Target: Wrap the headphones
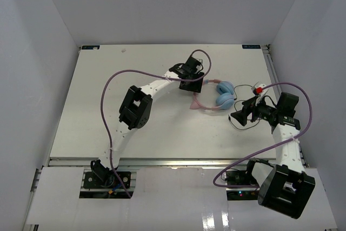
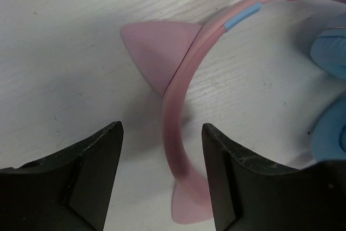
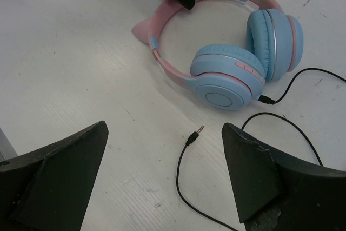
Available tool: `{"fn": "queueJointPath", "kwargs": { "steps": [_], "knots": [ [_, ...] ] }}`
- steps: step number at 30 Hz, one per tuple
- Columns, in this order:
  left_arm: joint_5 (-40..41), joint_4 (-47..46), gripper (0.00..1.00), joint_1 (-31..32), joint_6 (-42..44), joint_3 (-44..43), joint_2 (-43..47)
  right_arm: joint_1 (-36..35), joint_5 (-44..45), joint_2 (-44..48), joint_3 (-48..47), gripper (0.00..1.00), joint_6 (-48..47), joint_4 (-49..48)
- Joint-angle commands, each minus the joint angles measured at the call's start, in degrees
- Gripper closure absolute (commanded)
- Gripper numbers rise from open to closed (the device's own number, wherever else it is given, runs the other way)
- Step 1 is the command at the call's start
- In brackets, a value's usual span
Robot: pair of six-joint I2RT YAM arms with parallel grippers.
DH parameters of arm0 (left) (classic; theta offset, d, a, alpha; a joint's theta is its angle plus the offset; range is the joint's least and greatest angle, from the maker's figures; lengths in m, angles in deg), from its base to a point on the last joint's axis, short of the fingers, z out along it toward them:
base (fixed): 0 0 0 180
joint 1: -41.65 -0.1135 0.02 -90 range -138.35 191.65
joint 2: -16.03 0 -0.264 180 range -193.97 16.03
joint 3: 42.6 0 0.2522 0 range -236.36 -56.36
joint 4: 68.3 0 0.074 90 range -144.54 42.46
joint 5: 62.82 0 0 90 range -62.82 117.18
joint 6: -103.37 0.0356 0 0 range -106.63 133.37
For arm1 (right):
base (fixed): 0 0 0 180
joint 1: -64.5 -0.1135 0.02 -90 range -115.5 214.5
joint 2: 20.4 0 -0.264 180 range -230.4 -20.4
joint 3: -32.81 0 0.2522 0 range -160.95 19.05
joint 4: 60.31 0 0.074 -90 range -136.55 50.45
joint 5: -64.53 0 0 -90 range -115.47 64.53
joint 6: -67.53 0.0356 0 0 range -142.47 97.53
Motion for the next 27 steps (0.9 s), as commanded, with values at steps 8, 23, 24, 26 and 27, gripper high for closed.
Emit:
{"fn": "queueJointPath", "kwargs": {
  "steps": [8, 23, 24, 26, 27],
  "knots": [
    [5.92, 7.53, 0.59, 2.47, -0.54, -6.98, -2.61, 1.79, -3.23, 0.12, -0.81, 0.08, 0.14, 0.21],
    [7.36, 5.36, 1.00, 4.49, -1.33, -0.35, 1.31, 3.43, -6.09, 1.84, -0.55, 0.10, -5.15, 3.86],
    [7.90, 3.79, 1.00, 4.44, -0.97, 2.08, 4.28, 3.43, -6.78, 2.82, -0.52, 0.10, -7.81, 5.61],
    [9.94, 2.12, 1.00, 4.40, 0.02, 6.25, 9.75, 3.43, -8.02, 5.04, -0.75, 0.10, -15.05, 9.98],
    [10.75, 1.76, 1.00, 4.25, 0.55, 8.24, 12.33, 3.43, -8.57, 5.78, -1.14, 0.10, -18.83, 12.30]
  ]
}}
